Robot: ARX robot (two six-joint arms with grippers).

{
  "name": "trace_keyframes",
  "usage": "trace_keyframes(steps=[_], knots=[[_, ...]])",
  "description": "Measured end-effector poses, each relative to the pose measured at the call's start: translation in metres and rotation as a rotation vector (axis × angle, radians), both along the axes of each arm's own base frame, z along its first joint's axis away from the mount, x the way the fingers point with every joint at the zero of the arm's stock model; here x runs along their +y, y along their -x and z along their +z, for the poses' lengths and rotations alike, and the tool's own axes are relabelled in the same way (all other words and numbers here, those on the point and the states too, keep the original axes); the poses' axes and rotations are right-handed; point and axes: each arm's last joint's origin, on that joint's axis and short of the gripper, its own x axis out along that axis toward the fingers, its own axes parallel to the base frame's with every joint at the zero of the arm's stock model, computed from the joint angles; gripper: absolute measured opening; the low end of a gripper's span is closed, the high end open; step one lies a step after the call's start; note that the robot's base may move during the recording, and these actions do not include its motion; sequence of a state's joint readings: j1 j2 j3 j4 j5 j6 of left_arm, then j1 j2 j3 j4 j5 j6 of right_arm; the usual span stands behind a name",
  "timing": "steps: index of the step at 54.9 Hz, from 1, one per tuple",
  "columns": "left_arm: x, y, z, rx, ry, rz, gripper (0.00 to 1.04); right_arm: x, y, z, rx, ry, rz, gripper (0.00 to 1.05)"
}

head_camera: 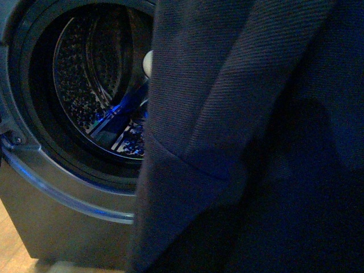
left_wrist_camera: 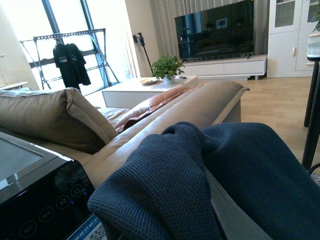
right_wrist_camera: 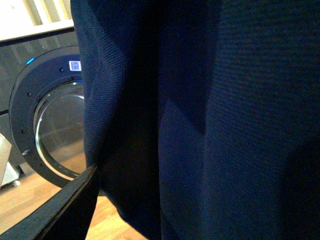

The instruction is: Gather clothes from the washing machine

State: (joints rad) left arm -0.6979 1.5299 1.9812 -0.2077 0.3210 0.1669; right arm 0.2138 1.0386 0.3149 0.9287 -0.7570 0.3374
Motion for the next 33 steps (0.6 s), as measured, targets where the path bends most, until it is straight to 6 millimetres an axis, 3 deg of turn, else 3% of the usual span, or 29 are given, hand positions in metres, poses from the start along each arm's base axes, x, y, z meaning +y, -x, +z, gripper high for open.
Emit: trace_keyframes(steps=[15,33], knots=[[0.000,0.000,0.000,0.000,0.000,0.000,0.07,0.008,-0.011,-0.003,0.017,-0.013,-0.014,0.97],[0.000,0.000,0.000,0.000,0.000,0.001,0.07,0.014,-0.041,0.006,-0.002,-0.020,-0.043,0.97]])
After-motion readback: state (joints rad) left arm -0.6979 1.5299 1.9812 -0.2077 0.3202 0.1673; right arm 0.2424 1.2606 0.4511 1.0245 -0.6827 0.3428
